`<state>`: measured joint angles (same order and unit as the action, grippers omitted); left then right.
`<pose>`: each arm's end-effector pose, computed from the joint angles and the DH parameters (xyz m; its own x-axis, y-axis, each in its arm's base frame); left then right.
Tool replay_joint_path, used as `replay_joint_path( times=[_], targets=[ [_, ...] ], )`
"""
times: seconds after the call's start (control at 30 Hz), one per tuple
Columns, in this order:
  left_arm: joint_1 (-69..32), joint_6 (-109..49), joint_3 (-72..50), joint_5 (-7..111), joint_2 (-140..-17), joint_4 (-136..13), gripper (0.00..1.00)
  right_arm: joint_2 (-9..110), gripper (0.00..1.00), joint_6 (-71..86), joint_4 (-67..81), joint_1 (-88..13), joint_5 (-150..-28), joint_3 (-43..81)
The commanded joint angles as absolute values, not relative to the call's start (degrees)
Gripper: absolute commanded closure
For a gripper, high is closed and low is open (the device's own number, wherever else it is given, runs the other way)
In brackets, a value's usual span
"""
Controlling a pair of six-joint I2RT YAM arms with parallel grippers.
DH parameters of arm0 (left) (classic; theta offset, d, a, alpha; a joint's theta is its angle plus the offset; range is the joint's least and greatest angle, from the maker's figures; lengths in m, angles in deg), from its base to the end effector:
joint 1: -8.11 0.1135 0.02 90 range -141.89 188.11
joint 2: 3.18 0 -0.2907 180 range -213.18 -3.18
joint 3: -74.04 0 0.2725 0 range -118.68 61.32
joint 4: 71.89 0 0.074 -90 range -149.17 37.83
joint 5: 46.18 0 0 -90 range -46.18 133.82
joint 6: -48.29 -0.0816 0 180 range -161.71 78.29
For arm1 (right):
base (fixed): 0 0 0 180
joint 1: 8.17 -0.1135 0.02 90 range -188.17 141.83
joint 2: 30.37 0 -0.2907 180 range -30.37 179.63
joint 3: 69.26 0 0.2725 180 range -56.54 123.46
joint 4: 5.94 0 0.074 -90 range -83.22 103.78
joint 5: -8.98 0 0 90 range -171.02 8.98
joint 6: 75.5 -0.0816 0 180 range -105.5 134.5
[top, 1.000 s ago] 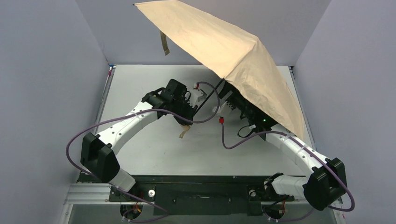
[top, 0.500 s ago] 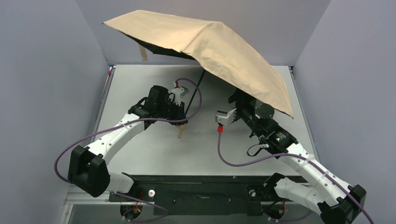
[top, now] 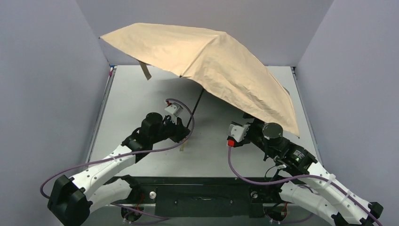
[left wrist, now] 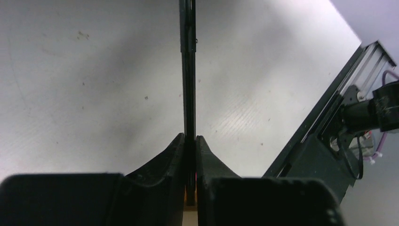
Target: Open the umbrella
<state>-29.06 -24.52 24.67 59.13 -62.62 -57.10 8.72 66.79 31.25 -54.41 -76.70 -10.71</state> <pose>0.2093 -0.1858 0.2520 -0.5487 0.0583 -0.8340 0.6401 0.6710 -0.3742 0.1423 0.1397 0.3403 0.4017 -0.7211 -0.5645 -0.5768 0.2795 -0.7676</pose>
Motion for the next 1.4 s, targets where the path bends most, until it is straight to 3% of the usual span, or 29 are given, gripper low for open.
replay_joint_path(
  times=[0.0,0.33,0.57,0.73,0.93,1.37],
  targets=[
    [-27.7,-17.6,27.4,54.8,-57.8,-69.0,1.00,6.3,0.20,56.1,37.4,-55.0,-76.8,-10.5],
    [-20.4,-4.3,37.3,64.4,-58.1,-77.4,1.00,0.1,0.21,60.5,56.9,-56.1,-87.4,-7.4],
    [-22.3,-7.4,37.2,64.5,-54.6,-70.7,1.00,-6.2,0.24,57.5,59.3,-56.1,-82.5,-12.1],
    [-25.2,-14.3,34.9,73.4,-53.1,-72.3,1.00,-11.0,0.24,53.9,59.6,-56.0,-74.3,-14.4],
    [-29.6,-20.2,30.5,77.5,-51.2,-63.3,1.00,-13.2,0.23,52.4,59.8,-55.8,-70.8,-15.3],
    [-15.3,-3.8,40.8,71.9,-55.7,-73.6,1.00,-11.3,0.26,56.6,61.7,-55.8,-74.2,-14.0]
  ],
)
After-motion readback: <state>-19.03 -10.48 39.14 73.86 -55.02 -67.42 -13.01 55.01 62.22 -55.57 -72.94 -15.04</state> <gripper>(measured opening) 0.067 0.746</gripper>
